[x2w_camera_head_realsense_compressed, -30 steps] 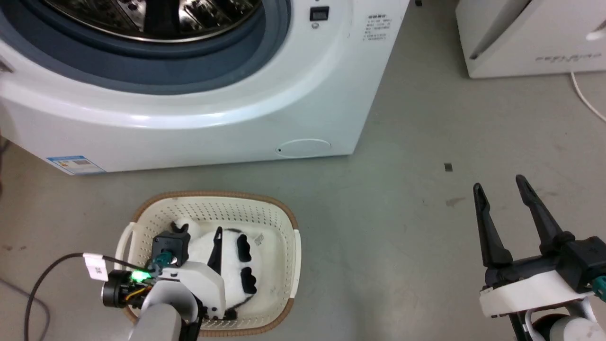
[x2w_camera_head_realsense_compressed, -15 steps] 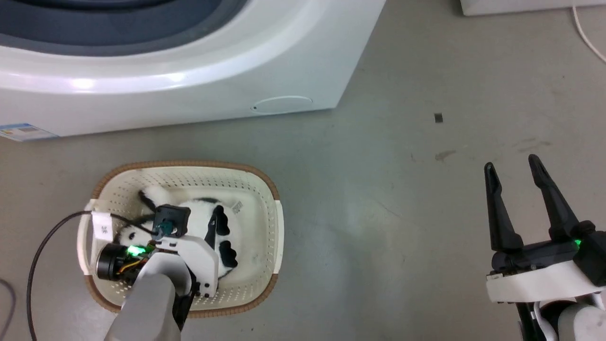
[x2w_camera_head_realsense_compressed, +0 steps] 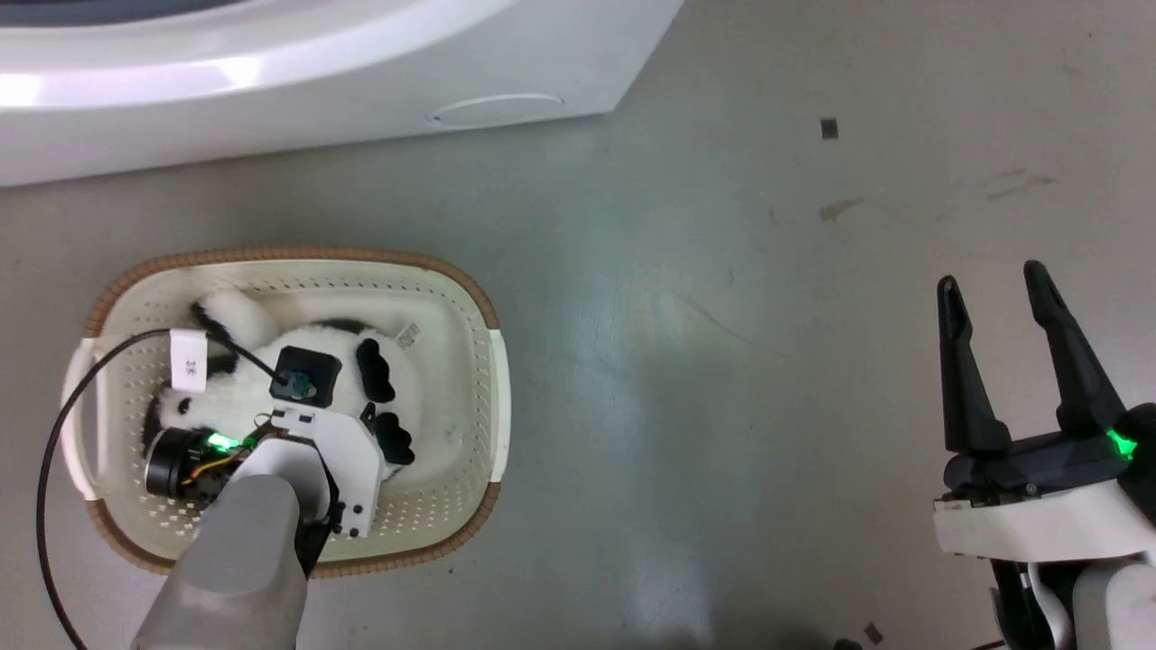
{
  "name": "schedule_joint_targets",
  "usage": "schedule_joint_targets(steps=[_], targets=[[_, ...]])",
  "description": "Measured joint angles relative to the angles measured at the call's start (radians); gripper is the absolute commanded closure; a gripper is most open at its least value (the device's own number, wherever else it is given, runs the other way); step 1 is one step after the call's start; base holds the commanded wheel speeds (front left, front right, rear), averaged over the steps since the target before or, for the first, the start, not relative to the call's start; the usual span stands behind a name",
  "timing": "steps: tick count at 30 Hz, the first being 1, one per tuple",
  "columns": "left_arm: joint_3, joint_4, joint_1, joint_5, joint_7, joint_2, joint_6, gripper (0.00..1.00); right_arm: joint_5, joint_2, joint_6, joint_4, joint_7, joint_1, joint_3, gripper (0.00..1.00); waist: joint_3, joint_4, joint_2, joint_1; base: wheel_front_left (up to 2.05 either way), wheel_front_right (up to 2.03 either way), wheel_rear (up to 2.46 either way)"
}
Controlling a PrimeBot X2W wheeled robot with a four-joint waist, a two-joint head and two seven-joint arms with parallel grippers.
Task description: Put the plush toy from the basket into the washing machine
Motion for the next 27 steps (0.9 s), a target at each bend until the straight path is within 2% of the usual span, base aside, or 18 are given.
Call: schedule_joint_targets(steps=[13,24,25,26,27], targets=[[-0.052,0.131,-0.139,-0.001,0.048,0.058,0.011,0.0,0.025,0.0,0.0,-0.021,-0.029,-0.029,-0.005,0.0,0.138,-0.044,0.0,0.0,0.0,0.0,0.0],[-0.081,0.228,-0.246,-0.033,0.059,0.079,0.031,0.0,0.04,0.0,0.0,-0.031,-0.051,-0.048,-0.002,0.0,0.238,-0.078,0.0,-0.0001,0.0,0.0,0.0],[-0.083,0.235,-0.252,-0.036,0.068,0.079,0.031,0.3,0.041,0.0,0.0,-0.031,-0.051,-0.048,-0.002,0.0,0.245,-0.081,0.0,-0.0001,0.0,0.0,0.0],[-0.085,0.243,-0.257,-0.04,0.075,0.079,0.03,1.0,0.042,0.0,0.0,-0.031,-0.053,-0.049,-0.002,0.0,0.25,-0.083,0.0,-0.0001,0.0,0.0,0.0],[-0.087,0.253,-0.264,-0.044,0.076,0.079,0.03,1.0,0.044,0.0,0.0,-0.031,-0.056,-0.049,-0.003,0.0,0.254,-0.085,0.0,-0.0001,0.0,0.0,0.0]])
